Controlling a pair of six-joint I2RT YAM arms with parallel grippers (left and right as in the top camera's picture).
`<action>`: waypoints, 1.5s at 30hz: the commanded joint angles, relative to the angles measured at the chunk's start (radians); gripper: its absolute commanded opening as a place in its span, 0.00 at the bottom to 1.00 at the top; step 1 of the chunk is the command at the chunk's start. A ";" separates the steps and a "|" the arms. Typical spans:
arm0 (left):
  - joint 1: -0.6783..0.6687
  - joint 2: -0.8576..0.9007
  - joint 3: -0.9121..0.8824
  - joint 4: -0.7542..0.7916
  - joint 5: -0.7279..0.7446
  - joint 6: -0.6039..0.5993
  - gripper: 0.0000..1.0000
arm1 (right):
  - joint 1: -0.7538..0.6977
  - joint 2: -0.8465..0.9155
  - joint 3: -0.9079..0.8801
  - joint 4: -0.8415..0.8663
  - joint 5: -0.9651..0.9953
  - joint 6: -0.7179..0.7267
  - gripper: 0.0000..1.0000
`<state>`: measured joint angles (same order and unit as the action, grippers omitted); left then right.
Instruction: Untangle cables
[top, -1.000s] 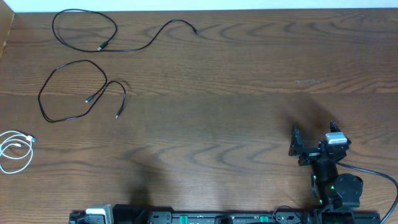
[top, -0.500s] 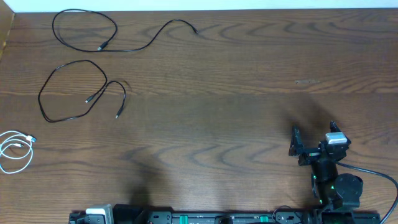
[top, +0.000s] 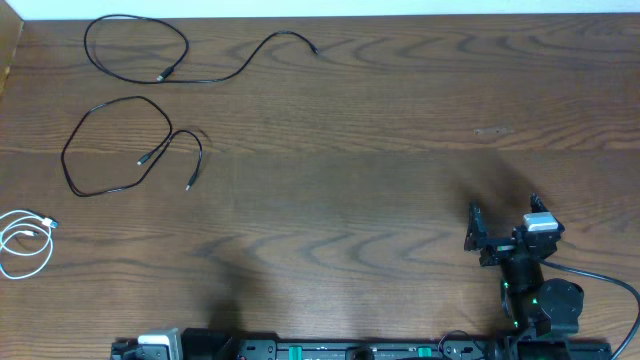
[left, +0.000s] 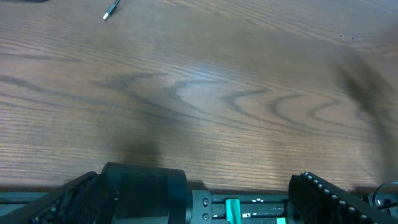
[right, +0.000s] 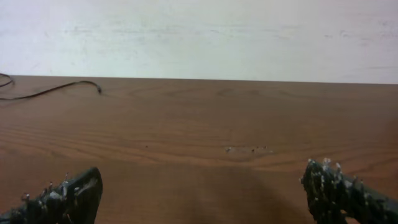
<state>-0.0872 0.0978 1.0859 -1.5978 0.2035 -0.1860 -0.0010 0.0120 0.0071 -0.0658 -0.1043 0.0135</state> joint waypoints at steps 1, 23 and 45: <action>-0.003 -0.004 -0.002 -0.003 -0.006 -0.002 0.98 | -0.005 -0.007 -0.001 -0.004 -0.007 -0.011 0.99; -0.003 -0.004 -0.002 0.164 0.058 -0.002 0.98 | -0.005 -0.007 -0.001 -0.004 -0.007 -0.011 0.99; 0.098 -0.095 -0.399 0.801 0.062 0.201 0.98 | -0.005 -0.007 -0.001 -0.004 -0.007 -0.011 0.99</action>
<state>-0.0040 0.0120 0.7410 -0.8505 0.2573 -0.0082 -0.0017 0.0120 0.0071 -0.0650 -0.1043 0.0135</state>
